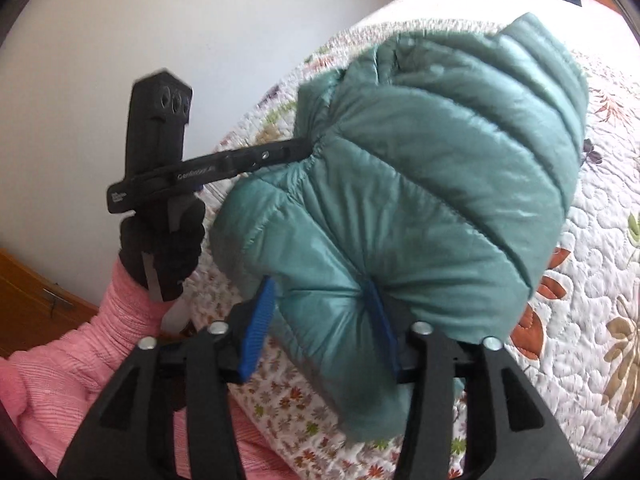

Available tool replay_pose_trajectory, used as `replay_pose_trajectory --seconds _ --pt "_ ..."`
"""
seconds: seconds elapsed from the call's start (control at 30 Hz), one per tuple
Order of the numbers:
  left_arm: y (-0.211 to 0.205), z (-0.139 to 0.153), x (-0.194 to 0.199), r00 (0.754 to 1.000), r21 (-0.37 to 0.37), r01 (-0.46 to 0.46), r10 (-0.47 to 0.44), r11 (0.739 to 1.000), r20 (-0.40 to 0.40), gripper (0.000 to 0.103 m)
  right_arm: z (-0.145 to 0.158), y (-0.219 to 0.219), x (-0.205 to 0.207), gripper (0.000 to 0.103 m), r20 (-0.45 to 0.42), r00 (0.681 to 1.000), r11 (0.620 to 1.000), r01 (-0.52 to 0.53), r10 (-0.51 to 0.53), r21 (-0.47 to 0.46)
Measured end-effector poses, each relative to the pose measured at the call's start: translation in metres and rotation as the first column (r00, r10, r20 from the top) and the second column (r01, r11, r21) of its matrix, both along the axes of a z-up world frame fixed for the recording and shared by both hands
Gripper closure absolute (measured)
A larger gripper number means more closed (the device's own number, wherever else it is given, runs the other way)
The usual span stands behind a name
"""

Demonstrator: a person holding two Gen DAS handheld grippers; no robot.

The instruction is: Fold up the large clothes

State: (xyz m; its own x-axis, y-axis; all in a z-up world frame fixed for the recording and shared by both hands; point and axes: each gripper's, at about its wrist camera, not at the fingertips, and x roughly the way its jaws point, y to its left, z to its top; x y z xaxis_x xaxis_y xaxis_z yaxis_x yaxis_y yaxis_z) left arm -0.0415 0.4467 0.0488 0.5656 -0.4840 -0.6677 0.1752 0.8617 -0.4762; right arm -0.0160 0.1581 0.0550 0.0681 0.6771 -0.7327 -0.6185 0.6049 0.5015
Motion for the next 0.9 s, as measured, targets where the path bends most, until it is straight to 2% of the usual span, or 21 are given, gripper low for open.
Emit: replay_pose_trajectory --seconds 0.03,0.1,0.2,0.3,0.43,0.53,0.6,0.73,0.9 --pt "0.002 0.006 -0.003 1.000 -0.015 -0.009 0.009 1.000 0.005 0.052 0.004 -0.005 0.000 0.049 0.011 1.000 1.000 0.016 -0.017 0.009" --pt "0.006 0.017 -0.007 0.998 0.013 -0.060 0.060 0.998 0.017 0.027 0.011 -0.020 0.002 0.039 0.020 0.998 0.997 0.066 -0.066 0.030" --pt "0.012 0.024 -0.009 0.994 0.053 -0.104 0.103 0.993 0.026 0.016 0.013 -0.044 0.011 0.032 0.009 0.989 0.987 0.146 -0.147 0.070" --pt "0.020 0.016 -0.001 0.992 0.026 -0.125 0.126 0.992 -0.029 0.014 0.002 -0.061 0.015 0.027 -0.029 0.975 0.971 0.224 -0.222 0.082" --pt "0.027 -0.002 0.009 0.989 -0.059 -0.113 0.107 0.992 -0.099 0.014 -0.021 -0.079 0.028 0.025 -0.101 0.953 0.951 0.294 -0.284 0.095" --pt "0.029 -0.013 0.012 0.988 -0.099 -0.096 0.083 0.990 -0.127 0.014 -0.034 -0.089 0.037 0.025 -0.150 0.943 0.944 0.312 -0.295 0.105" --pt "0.027 -0.019 0.013 0.988 -0.099 -0.083 0.069 0.992 -0.137 0.014 -0.041 -0.090 0.043 0.024 -0.183 0.940 0.943 0.312 -0.289 0.113" --pt "0.025 -0.029 0.017 0.988 -0.128 -0.056 0.036 0.990 -0.152 0.012 -0.053 -0.088 0.054 0.022 -0.213 0.933 0.942 0.318 -0.289 0.113" --pt "0.025 -0.055 0.028 0.977 -0.293 -0.013 -0.050 0.956 -0.207 0.009 -0.074 -0.085 0.064 0.015 -0.293 0.914 0.935 0.329 -0.281 0.131"
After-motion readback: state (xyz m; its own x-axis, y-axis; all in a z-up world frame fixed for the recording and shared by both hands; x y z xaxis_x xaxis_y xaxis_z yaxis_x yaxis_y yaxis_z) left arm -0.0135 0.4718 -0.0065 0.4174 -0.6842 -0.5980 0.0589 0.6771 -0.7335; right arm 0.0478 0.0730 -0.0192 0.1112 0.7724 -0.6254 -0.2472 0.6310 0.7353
